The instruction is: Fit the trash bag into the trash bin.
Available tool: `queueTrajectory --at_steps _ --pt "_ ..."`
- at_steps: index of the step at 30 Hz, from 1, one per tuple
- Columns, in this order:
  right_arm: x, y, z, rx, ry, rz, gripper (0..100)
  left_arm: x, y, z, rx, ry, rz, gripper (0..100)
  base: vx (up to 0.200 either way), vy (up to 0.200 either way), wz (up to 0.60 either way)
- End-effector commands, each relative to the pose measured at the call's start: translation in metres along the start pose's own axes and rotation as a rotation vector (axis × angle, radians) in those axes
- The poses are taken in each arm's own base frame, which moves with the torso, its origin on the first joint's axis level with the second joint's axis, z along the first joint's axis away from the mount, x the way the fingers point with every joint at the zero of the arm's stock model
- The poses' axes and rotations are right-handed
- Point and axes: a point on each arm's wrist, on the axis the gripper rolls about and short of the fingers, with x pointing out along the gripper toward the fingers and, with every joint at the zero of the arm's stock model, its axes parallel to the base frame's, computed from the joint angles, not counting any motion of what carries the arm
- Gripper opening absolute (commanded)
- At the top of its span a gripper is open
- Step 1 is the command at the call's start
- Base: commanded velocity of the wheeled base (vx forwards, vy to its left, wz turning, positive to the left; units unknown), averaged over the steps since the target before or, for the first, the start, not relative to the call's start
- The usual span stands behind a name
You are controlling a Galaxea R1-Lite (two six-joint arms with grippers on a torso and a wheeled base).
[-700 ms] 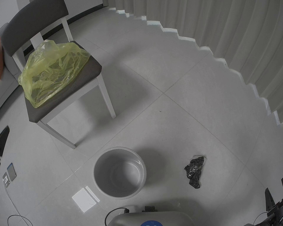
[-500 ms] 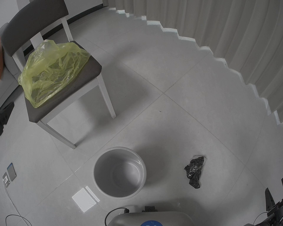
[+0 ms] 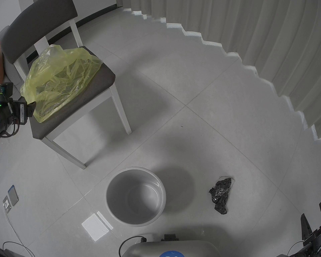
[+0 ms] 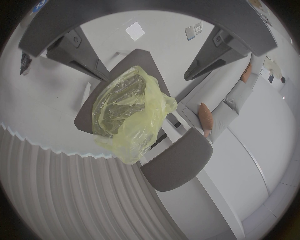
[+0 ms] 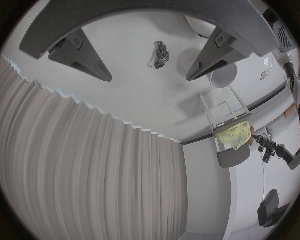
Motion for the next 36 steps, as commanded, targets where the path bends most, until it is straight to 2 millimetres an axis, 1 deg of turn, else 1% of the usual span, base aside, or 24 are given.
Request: queueTrajectory --at_steps 1,4,6,7,8,9,14,16,17,22,24,26,28,36 --pt "0.001 0.000 -0.005 0.001 0.007 0.000 100 0.031 -0.009 -0.010 0.011 0.046 0.012 100 0.000 0.000 0.00" --pt "0.001 0.000 -0.005 0.001 0.007 -0.001 100 0.046 -0.010 -0.009 0.004 0.037 0.031 100 0.000 0.000 0.00" --pt "0.001 0.000 -0.005 0.001 0.007 -0.001 100 0.051 -0.010 -0.008 0.004 0.041 0.037 100 0.000 0.000 0.00" --pt "0.001 0.000 -0.005 0.001 0.007 -0.001 100 0.057 -0.009 -0.008 0.003 0.046 0.044 100 0.000 0.000 0.00" --pt "0.001 0.000 -0.005 0.001 0.007 -0.001 100 0.058 -0.009 -0.008 0.002 0.047 0.045 100 0.000 0.000 0.00" --pt "0.001 0.000 -0.005 0.001 0.007 -0.001 100 0.064 -0.010 -0.008 0.001 0.051 0.044 100 0.000 0.000 0.00" --pt "0.001 0.000 -0.005 0.004 0.005 -0.007 100 0.075 -0.008 -0.004 -0.046 0.046 0.057 100 0.000 0.000 0.00" --pt "0.001 0.000 -0.005 0.004 0.005 -0.007 100 0.082 -0.005 -0.002 -0.081 0.039 0.057 100 0.000 0.000 0.00" --pt "0.001 0.000 -0.005 0.004 0.005 -0.007 100 0.082 -0.005 -0.002 -0.081 0.039 0.057 100 0.000 0.000 0.00" --pt "0.001 0.000 -0.005 0.004 0.005 -0.007 100 0.102 0.006 -0.009 -0.115 0.058 0.067 100 0.000 0.000 0.00" --pt "0.001 0.000 -0.005 0.004 0.005 -0.007 100 0.104 0.008 -0.009 -0.132 0.057 0.067 100 0.000 0.000 0.00" --pt "0.001 0.000 -0.005 0.004 0.005 -0.007 100 0.111 0.010 -0.008 -0.178 0.048 0.048 100 0.000 0.000 0.00" --pt "0.001 0.000 -0.005 0.004 0.005 -0.007 100 0.112 0.012 -0.009 -0.196 0.045 0.027 100 0.000 0.000 0.00" --pt "0.001 0.000 -0.005 0.004 0.005 -0.007 100 0.120 0.007 -0.012 -0.242 0.047 -0.037 100 0.000 0.000 0.00"
